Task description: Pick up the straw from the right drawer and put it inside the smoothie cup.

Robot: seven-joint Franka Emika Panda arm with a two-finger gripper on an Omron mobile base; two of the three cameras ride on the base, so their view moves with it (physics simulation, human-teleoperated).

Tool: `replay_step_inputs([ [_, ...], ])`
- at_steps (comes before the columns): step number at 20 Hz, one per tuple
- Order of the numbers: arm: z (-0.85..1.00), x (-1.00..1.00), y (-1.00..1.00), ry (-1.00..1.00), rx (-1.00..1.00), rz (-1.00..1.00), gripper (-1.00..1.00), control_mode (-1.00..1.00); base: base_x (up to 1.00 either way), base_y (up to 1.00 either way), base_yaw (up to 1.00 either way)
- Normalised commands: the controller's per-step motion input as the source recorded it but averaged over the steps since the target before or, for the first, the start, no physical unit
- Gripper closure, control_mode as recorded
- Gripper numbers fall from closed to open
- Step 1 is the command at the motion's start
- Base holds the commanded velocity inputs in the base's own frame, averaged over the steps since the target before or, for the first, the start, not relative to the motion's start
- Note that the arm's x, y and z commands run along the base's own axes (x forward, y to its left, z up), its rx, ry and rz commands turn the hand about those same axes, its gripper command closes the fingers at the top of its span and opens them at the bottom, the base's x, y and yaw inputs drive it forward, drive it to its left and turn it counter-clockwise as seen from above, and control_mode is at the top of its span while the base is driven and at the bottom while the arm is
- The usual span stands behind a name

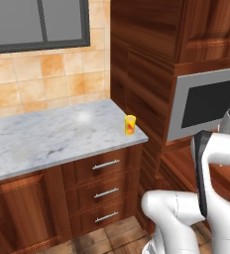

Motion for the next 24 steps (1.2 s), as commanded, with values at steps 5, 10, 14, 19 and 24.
replay_step_inputs([
  [5, 0.00, 0.00, 0.02, -0.01, 0.00, 0.01, 1.00, -1.00, 0.00, 0.00, 0.00],
  [10, 0.00, -0.07, 0.46, -0.07, -0.02, 0.14, 1.00, -1.00, 0.00, 0.00, 0.00],
  [14, 0.05, -0.16, 0.43, -0.14, -0.04, 0.33, 1.00, -1.00, 0.00, 0.00, 0.00],
  [19, 0.00, 0.00, 0.00, 0.00, 0.00, 0.00, 1.00, 1.00, 0.10, 0.47, 0.35],
  [24, 0.00, 0.00, 0.00, 0.00, 0.00, 0.00, 1.00, 1.00, 0.52, 0.21, 0.11],
])
